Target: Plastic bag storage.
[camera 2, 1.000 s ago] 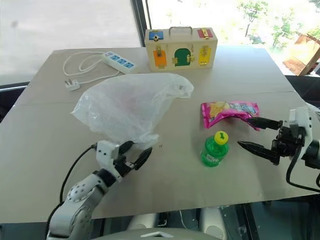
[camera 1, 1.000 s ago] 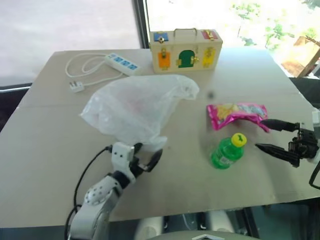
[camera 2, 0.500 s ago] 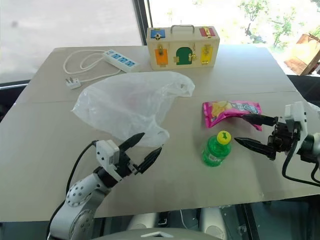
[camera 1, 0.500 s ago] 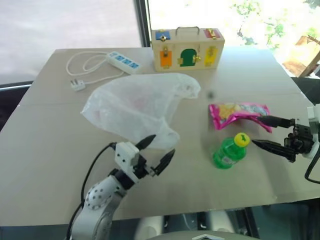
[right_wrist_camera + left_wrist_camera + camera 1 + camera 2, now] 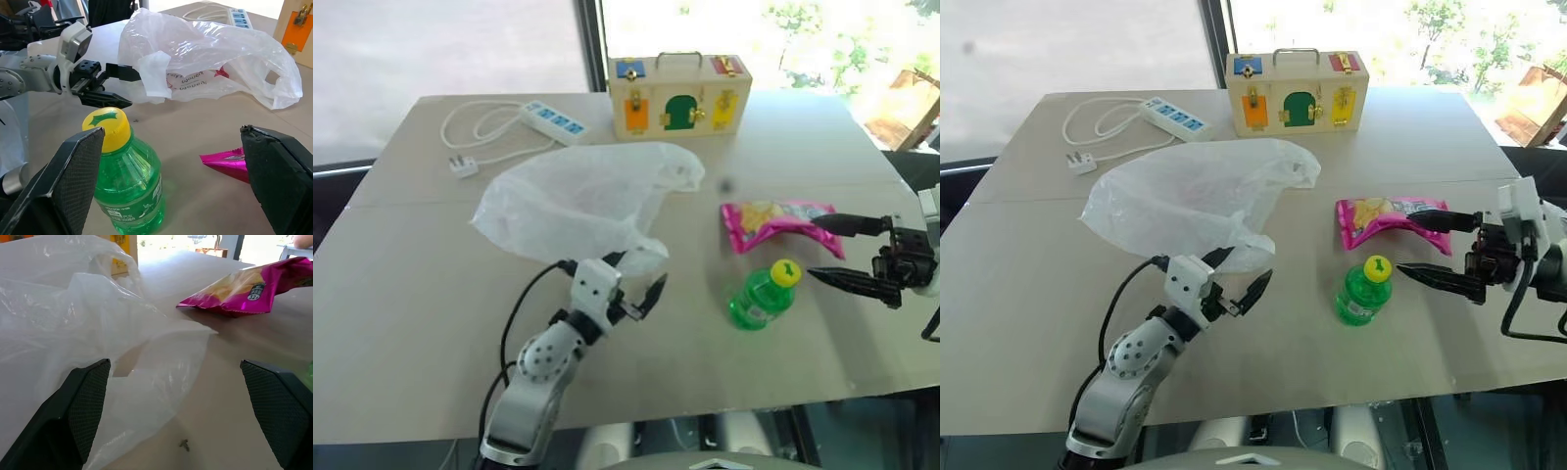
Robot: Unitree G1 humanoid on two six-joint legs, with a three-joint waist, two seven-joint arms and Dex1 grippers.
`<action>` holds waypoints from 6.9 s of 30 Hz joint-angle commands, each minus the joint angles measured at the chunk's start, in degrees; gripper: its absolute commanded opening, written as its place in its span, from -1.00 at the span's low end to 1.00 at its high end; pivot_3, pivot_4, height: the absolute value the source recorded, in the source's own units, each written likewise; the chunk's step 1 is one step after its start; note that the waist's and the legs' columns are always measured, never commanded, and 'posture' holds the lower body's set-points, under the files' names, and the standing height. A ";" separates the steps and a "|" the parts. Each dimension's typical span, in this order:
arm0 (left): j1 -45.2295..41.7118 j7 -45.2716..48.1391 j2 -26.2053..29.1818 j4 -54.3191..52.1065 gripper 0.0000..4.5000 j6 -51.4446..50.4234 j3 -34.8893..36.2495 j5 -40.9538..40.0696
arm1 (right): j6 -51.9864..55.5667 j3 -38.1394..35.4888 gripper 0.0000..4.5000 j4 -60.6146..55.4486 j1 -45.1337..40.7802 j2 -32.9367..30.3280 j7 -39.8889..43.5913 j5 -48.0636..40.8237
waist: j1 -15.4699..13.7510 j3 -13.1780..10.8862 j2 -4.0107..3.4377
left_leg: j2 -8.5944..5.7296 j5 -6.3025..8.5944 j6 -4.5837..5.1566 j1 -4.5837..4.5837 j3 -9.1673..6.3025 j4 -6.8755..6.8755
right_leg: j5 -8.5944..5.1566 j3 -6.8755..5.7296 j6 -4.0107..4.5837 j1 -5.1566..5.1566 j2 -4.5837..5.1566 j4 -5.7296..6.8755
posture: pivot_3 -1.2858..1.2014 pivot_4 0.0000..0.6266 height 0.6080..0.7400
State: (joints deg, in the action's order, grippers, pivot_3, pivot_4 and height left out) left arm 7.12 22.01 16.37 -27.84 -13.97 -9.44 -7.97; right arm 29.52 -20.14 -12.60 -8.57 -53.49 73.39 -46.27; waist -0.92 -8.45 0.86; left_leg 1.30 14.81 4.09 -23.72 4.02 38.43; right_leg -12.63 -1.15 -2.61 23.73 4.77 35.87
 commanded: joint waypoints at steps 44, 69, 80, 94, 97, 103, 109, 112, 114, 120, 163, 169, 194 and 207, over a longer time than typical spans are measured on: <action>3.50 6.19 1.91 -3.03 0.96 -16.00 4.48 -31.04 | -2.08 -0.84 1.00 -0.98 0.53 2.47 -1.14 0.25 | 0.09 0.01 -0.03 | 0.01 0.00 0.00 0.03 -0.03 0.16 | 0.02 -0.02 -0.04 -0.08 -0.11 0.09 | 0.03 -0.52 1.00; -7.17 7.58 9.64 11.82 0.96 15.38 -6.39 7.23 | -3.05 -0.08 1.00 -0.80 0.78 3.36 -1.75 0.86 | 0.09 0.01 -0.04 | -0.01 0.02 0.03 0.01 0.04 0.16 | 0.02 0.05 -0.01 -0.07 0.01 0.03 | 0.03 -0.52 1.00; -12.55 4.06 9.61 24.15 0.96 21.28 -7.26 18.32 | -3.43 -0.79 1.00 -1.90 2.03 4.03 -2.97 0.78 | 0.00 0.03 -0.07 | 0.01 0.02 0.03 0.03 -0.02 0.15 | 0.03 -0.01 -0.02 -0.08 0.35 0.08 | 0.03 -0.52 1.00; -10.28 4.05 9.39 23.72 -0.97 22.13 -1.38 13.09 | -2.97 -0.19 1.00 -1.70 1.60 3.87 -2.68 0.00 | 0.24 0.17 -0.30 | 0.07 0.02 0.02 0.09 -0.02 0.15 | 0.04 0.02 -0.02 -0.09 0.36 0.12 | 0.03 -0.52 1.00; -8.01 5.48 7.52 20.56 -0.97 21.52 2.34 4.68 | -2.26 0.43 1.00 -1.60 1.71 3.34 -1.73 -0.16 | 0.24 0.17 -0.30 | 0.07 0.02 0.02 0.07 -0.02 0.11 | 0.04 0.02 -0.02 -0.07 0.36 0.12 | 0.03 -0.52 1.00; -1.82 10.34 5.74 11.33 -0.97 15.29 7.63 -11.78 | 1.65 0.42 1.00 -3.38 1.53 3.55 -0.77 -4.56 | 0.10 0.15 -0.28 | 0.07 0.02 0.01 0.02 -0.06 0.12 | 0.04 0.10 -0.02 -0.05 0.45 0.10 | 0.03 -0.52 1.00; 0.67 11.15 5.12 6.22 -0.97 10.17 11.71 -20.70 | 6.32 2.42 1.00 -8.78 3.84 3.79 -0.66 -8.64 | -0.01 0.15 -0.27 | 0.07 0.02 0.01 0.01 -0.11 0.12 | 0.03 0.10 -0.01 -0.07 0.44 0.09 | 0.03 -0.52 1.00; 0.73 11.07 4.86 5.40 -0.97 9.14 12.61 -21.91 | 4.12 5.07 1.00 -9.89 5.03 4.30 -0.41 -5.12 | 0.02 0.14 -0.26 | 0.02 0.02 0.02 0.01 -0.11 0.14 | 0.03 -0.01 -0.01 -0.08 0.42 0.08 | 0.03 -0.52 1.00; 0.91 11.84 4.72 4.08 -0.97 8.51 12.85 -23.75 | -0.70 8.70 1.00 -9.04 4.98 5.29 -0.62 0.94 | 0.06 0.14 -0.26 | -0.01 0.02 0.02 0.00 -0.07 0.15 | 0.03 -0.07 -0.02 -0.08 0.34 0.08 | 0.03 -0.52 1.00; 3.03 14.59 5.02 1.43 -0.97 7.68 12.73 -26.56 | -10.09 15.20 1.00 -4.21 3.51 9.49 -4.47 13.05 | 0.13 0.13 -0.25 | -0.01 0.02 0.02 0.02 -0.03 0.17 | 0.03 -0.07 -0.03 -0.08 0.04 0.09 | 0.03 -0.52 1.00; 4.81 20.87 3.63 -5.89 -1.00 3.36 11.71 -35.77 | 15.87 4.87 0.42 19.07 -29.61 62.58 -61.52 -2.57 | 1.23 -0.05 -0.42 | 0.02 -0.08 -0.14 -0.05 0.00 0.17 | 0.04 -0.08 -0.05 0.05 -0.14 0.32 | 0.03 -0.52 1.00; 1.07 22.98 2.67 -3.31 -1.00 4.01 8.61 -34.15 | 28.40 1.64 0.42 22.22 -31.25 65.61 -68.38 -15.19 | 1.82 -0.08 -0.46 | 0.02 -0.07 -0.13 -0.04 0.00 0.15 | 0.06 -0.08 -0.07 0.07 -0.14 0.36 | 0.03 -0.52 1.00; -11.37 25.59 -5.10 3.09 -1.00 5.42 4.88 -34.04 | 29.45 1.62 0.42 20.71 -24.44 62.67 -86.63 -42.09 | 2.00 -0.11 -0.49 | 0.06 -0.06 -0.07 -0.09 0.01 0.04 | 0.16 0.08 -0.27 0.17 -0.28 0.36 | 0.03 -0.52 1.00; -5.34 37.54 4.51 5.08 -1.00 5.40 0.45 -31.06 | 32.89 11.89 0.42 23.92 -31.98 56.42 -71.75 -28.67 | 2.06 -0.12 -0.51 | 0.09 -0.05 -0.07 -0.11 0.02 0.02 | 0.16 0.10 -0.27 0.18 -0.31 0.25 | 0.03 -0.52 1.00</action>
State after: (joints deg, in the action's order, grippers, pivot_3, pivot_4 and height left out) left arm 1.15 57.66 20.21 -22.79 -9.47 -8.58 -39.63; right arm 62.27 -9.38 12.83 -38.15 2.54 -1.39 -75.46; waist 1.14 -8.58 0.35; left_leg 1.39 14.76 4.02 -23.83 4.04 38.43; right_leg -12.47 -1.06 -2.88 23.91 4.46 36.10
